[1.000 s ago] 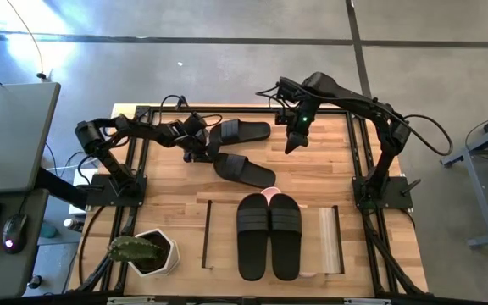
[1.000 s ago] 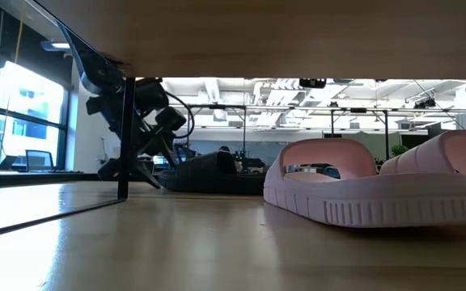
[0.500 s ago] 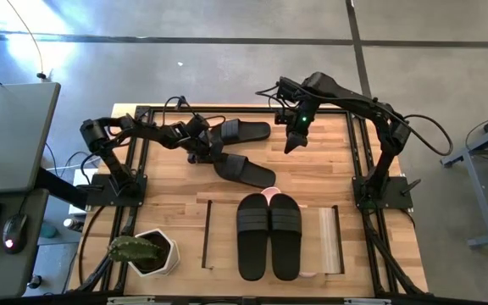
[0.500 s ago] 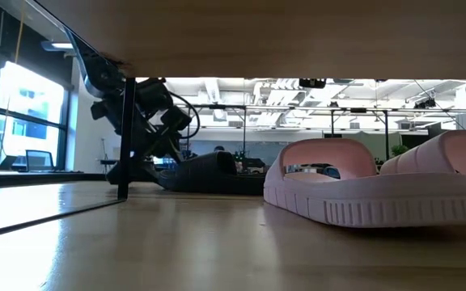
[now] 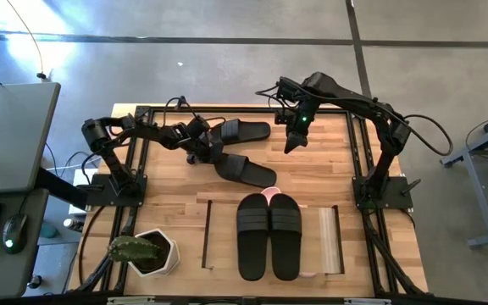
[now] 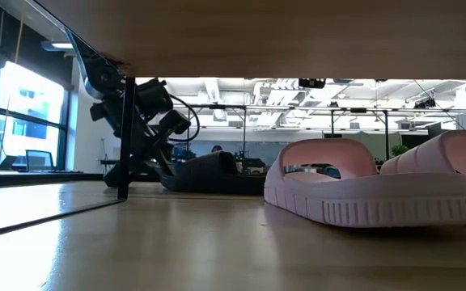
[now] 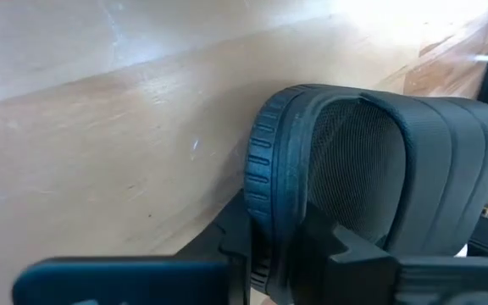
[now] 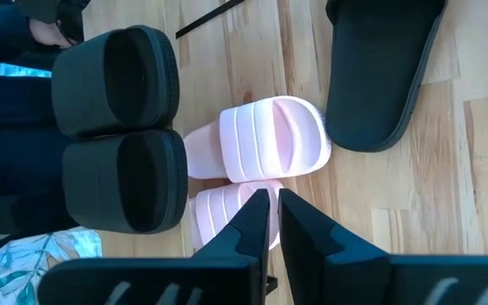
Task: Pick and place slides into the shelf
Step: Put the black slipper under the shelf
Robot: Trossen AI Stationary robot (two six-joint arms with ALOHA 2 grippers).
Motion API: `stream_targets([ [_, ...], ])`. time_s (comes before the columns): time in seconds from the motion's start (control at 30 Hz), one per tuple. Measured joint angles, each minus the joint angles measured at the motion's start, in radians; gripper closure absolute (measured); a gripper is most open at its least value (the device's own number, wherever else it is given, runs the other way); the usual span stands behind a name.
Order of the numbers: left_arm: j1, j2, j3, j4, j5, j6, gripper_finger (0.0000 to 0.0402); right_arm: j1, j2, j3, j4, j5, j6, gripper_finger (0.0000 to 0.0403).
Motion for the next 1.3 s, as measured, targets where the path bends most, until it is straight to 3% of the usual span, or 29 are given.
stream_targets([
  [0.53, 0.000, -0.251, -0.001, 0.056, 0.001, -0.035, 0.0372, -0.002, 0.000, 0.005, -0.007, 0.005, -0.023, 0.0382],
  [0.77, 0.001, -0.399, 0.059, 0.029, -0.001, -0.035, 0.0372, -0.013, -0.015, 0.070, -0.023, 0.005, -0.027, 0.0382],
  [0.87, 0.012, -0.451, 0.135, -0.109, -0.008, 0.008, 0.0372, -0.024, -0.045, 0.100, -0.029, 0.004, -0.027, 0.0382],
  [1.03, 0.030, -0.467, 0.356, -0.522, -0.064, 0.214, 0.0372, -0.046, -0.119, 0.136, -0.016, 0.002, -0.027, 0.0382],
  [1.3, 0.033, -0.327, 0.829, -1.153, -0.193, 0.528, 0.0372, -0.072, -0.199, 0.137, 0.012, 0.002, -0.008, 0.0382],
])
